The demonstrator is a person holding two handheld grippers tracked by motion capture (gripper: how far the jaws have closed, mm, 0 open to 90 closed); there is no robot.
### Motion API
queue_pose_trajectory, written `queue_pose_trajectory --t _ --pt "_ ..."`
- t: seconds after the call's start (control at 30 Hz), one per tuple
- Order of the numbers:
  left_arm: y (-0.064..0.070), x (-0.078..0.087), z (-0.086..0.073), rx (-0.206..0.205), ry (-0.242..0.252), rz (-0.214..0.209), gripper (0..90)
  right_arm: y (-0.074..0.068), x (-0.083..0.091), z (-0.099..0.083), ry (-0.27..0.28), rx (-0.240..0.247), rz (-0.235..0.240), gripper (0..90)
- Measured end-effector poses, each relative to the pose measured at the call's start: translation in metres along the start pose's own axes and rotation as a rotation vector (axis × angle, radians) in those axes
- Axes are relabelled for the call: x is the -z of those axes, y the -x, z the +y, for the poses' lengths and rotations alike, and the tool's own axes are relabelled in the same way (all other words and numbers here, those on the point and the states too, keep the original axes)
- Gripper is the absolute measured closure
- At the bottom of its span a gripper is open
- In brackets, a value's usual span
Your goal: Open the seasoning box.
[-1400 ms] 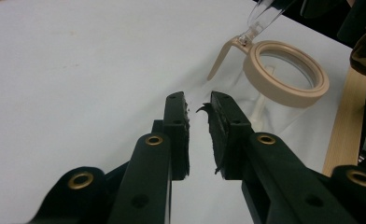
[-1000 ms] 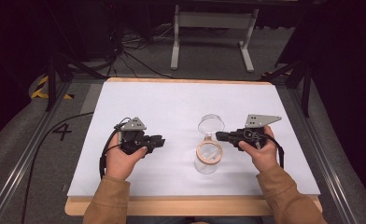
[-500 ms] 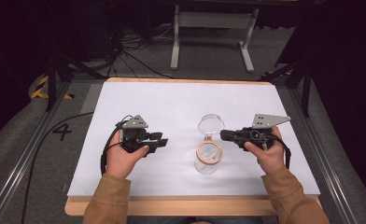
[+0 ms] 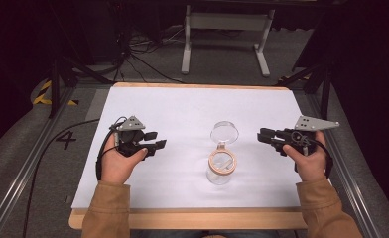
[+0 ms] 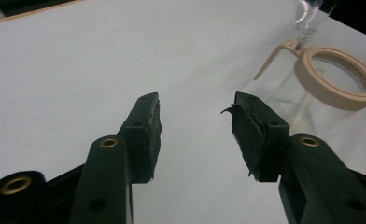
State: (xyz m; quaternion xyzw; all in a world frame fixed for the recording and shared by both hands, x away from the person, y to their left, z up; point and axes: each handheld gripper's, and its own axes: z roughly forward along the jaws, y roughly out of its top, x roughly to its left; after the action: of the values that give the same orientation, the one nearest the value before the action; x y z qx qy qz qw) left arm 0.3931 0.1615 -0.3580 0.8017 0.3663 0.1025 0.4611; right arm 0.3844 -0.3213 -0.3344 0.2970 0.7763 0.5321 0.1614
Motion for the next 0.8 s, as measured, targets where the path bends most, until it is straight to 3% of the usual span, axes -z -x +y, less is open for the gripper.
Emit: queue_pose_trajectory --t 0.13,0.23,0.37,0.53,0.67,0.8 --pt "-0.007 -0.003 -0.002 0.011 -0.009 0.007 49.9 0.012 0.009 -0.005 -0.003 -0.033 -0.046 68.0" --pt "-0.012 -0.006 -0.004 0.028 -0.022 0.008 49.0 0.025 0.019 -0.012 -0.027 -0.047 -0.132 64.0" --pt "-0.016 -0.011 -0.005 0.021 -0.026 0.015 47.4 0.035 0.023 -0.020 -0.067 -0.075 -0.184 61.8" --pt "-0.021 -0.017 -0.008 0.032 -0.044 0.017 47.0 0.050 0.021 -0.035 -0.122 -0.114 -0.212 59.2" --pt "-0.026 -0.022 -0.012 0.048 -0.063 0.016 46.6 0.060 0.016 -0.048 -0.199 -0.128 -0.259 58.4" --pt "-0.027 -0.025 -0.014 0.053 -0.075 0.017 45.5 0.068 0.011 -0.060 -0.239 -0.156 -0.264 58.4"
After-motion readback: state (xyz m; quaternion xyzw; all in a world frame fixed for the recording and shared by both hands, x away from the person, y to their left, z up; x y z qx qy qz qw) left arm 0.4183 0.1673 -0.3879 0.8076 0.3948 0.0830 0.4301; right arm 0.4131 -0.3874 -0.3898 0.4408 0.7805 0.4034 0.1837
